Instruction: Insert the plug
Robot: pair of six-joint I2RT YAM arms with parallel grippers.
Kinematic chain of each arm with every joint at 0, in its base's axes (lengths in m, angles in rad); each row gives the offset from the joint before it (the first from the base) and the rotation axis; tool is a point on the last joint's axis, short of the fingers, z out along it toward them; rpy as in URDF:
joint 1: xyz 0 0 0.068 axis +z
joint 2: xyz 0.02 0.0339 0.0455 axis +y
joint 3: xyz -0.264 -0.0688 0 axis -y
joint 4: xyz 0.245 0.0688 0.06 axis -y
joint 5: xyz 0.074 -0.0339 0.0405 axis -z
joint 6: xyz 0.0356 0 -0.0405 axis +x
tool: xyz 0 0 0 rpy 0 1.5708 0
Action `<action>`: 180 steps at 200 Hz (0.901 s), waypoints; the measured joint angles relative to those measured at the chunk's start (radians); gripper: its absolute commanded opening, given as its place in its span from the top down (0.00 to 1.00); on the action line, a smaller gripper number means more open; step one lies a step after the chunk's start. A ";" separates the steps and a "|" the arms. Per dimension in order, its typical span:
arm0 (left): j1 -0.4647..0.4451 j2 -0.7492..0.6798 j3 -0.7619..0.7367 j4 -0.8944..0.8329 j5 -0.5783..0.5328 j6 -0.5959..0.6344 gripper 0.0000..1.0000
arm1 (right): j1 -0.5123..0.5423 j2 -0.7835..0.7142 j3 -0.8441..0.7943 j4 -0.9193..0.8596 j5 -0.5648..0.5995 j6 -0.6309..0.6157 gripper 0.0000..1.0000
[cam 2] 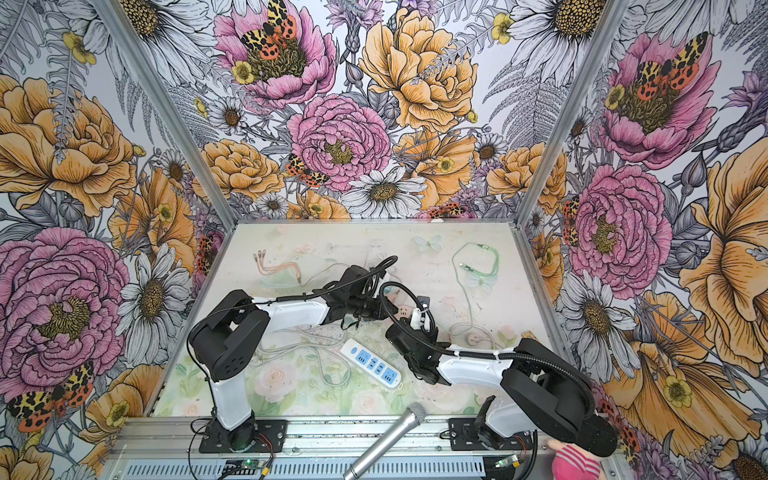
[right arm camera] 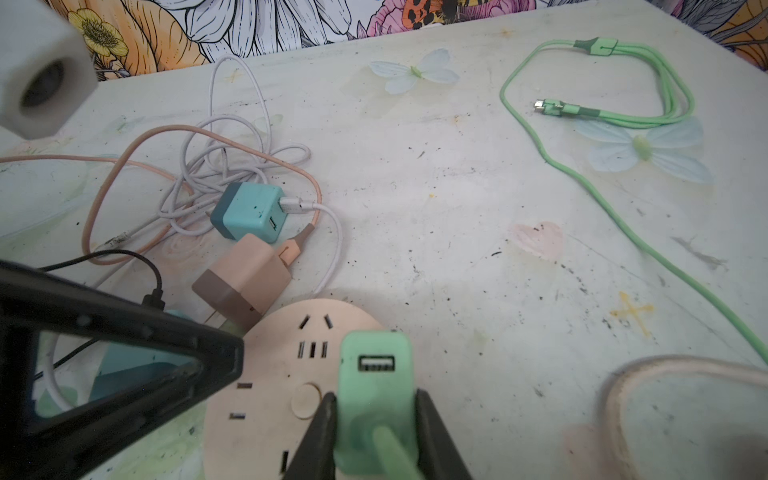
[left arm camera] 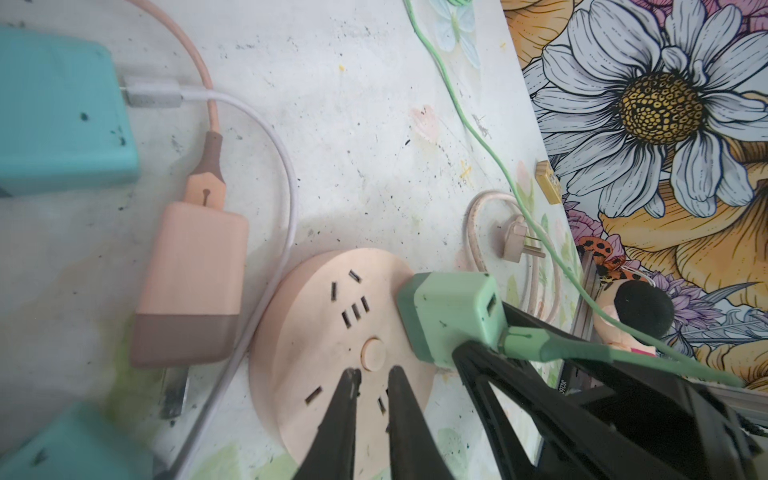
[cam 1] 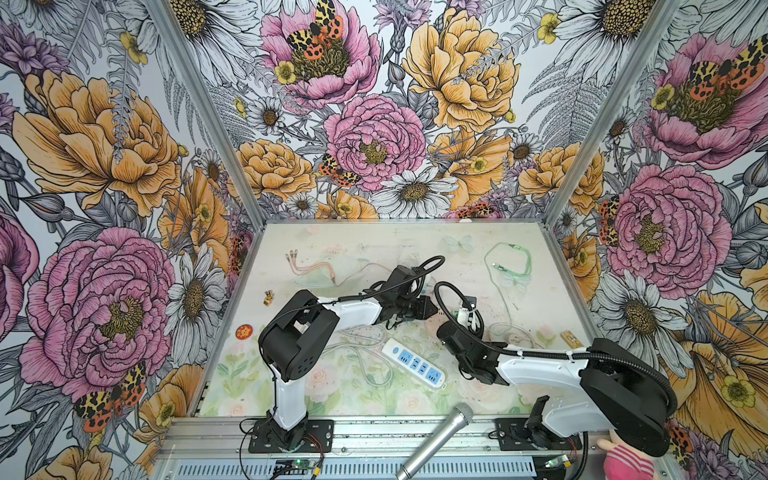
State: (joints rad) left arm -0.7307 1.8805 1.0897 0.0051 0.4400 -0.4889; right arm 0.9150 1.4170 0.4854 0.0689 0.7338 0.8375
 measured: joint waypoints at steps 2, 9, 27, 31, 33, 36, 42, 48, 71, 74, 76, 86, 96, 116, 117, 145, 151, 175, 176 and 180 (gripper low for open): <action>0.000 0.001 0.000 0.000 0.001 0.000 0.86 | 0.000 0.000 0.001 -0.001 0.000 0.000 1.00; 0.000 0.005 -0.001 0.002 0.003 -0.001 0.86 | 0.000 0.002 0.004 -0.006 -0.001 0.000 1.00; 0.000 0.020 -0.005 0.009 0.005 -0.002 0.86 | 0.000 0.008 0.011 -0.015 -0.001 -0.001 1.00; 0.000 0.023 -0.006 0.010 0.005 -0.002 0.87 | 0.000 0.010 0.012 -0.015 -0.001 -0.001 1.00; 0.000 0.025 -0.008 0.010 0.005 -0.002 0.87 | 0.000 0.010 0.013 -0.015 -0.001 -0.001 1.00; 0.000 0.026 -0.010 0.011 0.005 -0.002 0.87 | 0.000 0.011 0.013 -0.015 -0.001 -0.001 1.00; 0.000 0.030 -0.014 0.012 0.006 -0.002 0.87 | 0.000 0.013 0.015 -0.016 -0.001 -0.002 1.00; 0.000 0.033 -0.018 0.012 0.006 -0.003 0.87 | 0.000 0.015 0.016 -0.015 -0.001 -0.004 1.00; 0.000 0.040 -0.022 0.023 0.011 -0.003 0.87 | 0.000 0.029 0.030 -0.023 -0.001 -0.012 1.00; 0.000 0.040 -0.022 0.023 0.011 -0.003 0.88 | -0.001 0.033 0.034 -0.023 -0.001 -0.014 1.00; 0.000 0.040 -0.022 0.023 0.011 -0.003 0.88 | -0.002 0.034 0.035 -0.023 -0.001 -0.016 1.00; 0.000 0.040 -0.023 0.024 0.011 -0.003 0.88 | -0.003 0.050 0.048 -0.022 -0.002 -0.019 1.00; 0.000 0.041 -0.024 0.027 0.013 -0.003 0.88 | -0.006 0.065 0.061 -0.022 -0.002 -0.021 1.00; 0.000 0.041 -0.030 0.034 0.018 -0.006 0.88 | -0.009 0.090 0.084 -0.024 -0.002 -0.027 1.00; 0.000 0.041 -0.030 0.034 0.018 -0.006 0.88 | -0.010 0.090 0.085 -0.025 -0.002 -0.027 1.00; 0.000 0.041 -0.039 0.048 0.020 -0.011 0.89 | -0.011 0.097 0.094 -0.031 -0.005 -0.027 1.00; 0.000 0.041 -0.042 0.052 0.022 -0.011 0.89 | -0.011 0.097 0.094 -0.032 -0.005 -0.027 1.00; 0.000 0.040 -0.051 0.070 0.023 -0.020 0.89 | -0.012 0.097 0.095 -0.035 -0.007 -0.027 1.00; 0.000 0.041 -0.051 0.071 0.023 -0.022 0.89 | -0.012 0.097 0.096 -0.035 -0.007 -0.027 1.00; 0.000 0.040 -0.052 0.073 0.024 -0.022 0.89 | -0.012 0.097 0.097 -0.038 -0.008 -0.027 1.00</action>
State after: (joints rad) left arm -0.7303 1.9209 1.0374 0.0780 0.4641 -0.5106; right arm 0.9028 1.5143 0.5823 0.0307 0.7258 0.8101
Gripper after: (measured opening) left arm 0.112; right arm 0.278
